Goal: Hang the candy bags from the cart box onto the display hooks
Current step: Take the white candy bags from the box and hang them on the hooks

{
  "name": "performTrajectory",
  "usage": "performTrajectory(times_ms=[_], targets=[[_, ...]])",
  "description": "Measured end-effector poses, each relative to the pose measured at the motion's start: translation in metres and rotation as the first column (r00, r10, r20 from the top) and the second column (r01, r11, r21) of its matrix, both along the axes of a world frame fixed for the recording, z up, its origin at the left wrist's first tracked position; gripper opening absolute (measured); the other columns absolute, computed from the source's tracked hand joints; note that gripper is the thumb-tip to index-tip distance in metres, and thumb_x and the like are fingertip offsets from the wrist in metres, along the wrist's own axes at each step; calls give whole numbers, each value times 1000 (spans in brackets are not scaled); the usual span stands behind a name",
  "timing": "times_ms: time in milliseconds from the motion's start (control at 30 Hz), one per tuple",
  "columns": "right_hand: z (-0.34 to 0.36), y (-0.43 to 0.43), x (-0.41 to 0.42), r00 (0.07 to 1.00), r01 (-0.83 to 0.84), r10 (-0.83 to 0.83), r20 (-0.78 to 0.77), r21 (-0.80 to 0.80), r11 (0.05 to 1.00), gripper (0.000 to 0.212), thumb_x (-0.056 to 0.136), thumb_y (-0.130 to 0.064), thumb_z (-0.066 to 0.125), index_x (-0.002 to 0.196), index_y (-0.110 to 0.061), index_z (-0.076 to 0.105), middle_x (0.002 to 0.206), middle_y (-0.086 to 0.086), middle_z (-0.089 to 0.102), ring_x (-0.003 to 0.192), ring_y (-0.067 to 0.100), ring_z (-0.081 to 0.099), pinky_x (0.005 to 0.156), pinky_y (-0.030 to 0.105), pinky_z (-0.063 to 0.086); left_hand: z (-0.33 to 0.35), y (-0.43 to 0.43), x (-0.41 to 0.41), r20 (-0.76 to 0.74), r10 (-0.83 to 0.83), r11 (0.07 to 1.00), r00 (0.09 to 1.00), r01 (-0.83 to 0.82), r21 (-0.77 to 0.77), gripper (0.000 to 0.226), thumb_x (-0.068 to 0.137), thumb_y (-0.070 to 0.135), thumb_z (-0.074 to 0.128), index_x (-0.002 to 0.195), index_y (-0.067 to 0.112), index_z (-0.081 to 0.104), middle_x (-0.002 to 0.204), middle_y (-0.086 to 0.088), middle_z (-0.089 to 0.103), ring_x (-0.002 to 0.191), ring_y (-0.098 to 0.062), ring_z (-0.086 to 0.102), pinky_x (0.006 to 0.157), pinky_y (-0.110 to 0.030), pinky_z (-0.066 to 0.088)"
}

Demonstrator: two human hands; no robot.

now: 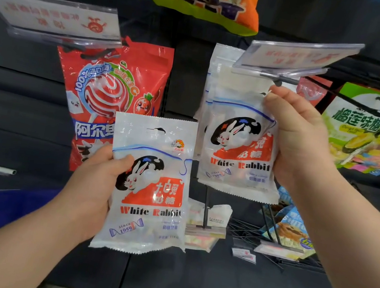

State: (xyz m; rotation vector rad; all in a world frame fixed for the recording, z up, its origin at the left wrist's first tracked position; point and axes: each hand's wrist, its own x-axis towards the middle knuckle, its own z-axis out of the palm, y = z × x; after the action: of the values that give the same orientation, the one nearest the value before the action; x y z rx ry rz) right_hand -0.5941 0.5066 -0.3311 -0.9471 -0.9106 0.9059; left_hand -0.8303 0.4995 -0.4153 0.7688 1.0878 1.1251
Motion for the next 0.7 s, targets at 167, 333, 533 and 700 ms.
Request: performTrajectory(times_ms=[167,333,533,700], targets=[[-1,2,-1,998,49,-48,-28,16,999,11,86,-9,66,81,-19,68,69,0,74,65,18,72,57,31,57,3,2,1,31,-25,1000,999,25,14,21,95,15,55,111,24,64,92,-9,77,72,-26,75,52,-41,58],[-2,1,0,998,55,-54,-24,26,998,14,87,-8,64,79,-18,66,64,-4,71,60,14,70,56,30,57,1,-2,-1,32,-48,999,998,47,25,20,94,16,55,107,26,65,91,-8,77,74,-27,75,50,-41,57],[1,-1,1,1000,19,-18,-13,20,1000,16,85,-10,67,71,-18,68,64,-1,72,59,15,70,55,31,59,3,-5,-5,27,-44,999,999,44,16,20,94,16,55,101,30,68,90,-7,77,73,-26,75,50,-39,57],[6,-4,6,999,-16,16,29,11,1000,14,85,-7,66,80,-19,69,72,-1,74,67,16,73,56,29,57,7,-7,-5,47,-51,999,998,51,4,20,94,15,54,102,27,68,88,-9,77,71,-26,75,47,-38,57]])
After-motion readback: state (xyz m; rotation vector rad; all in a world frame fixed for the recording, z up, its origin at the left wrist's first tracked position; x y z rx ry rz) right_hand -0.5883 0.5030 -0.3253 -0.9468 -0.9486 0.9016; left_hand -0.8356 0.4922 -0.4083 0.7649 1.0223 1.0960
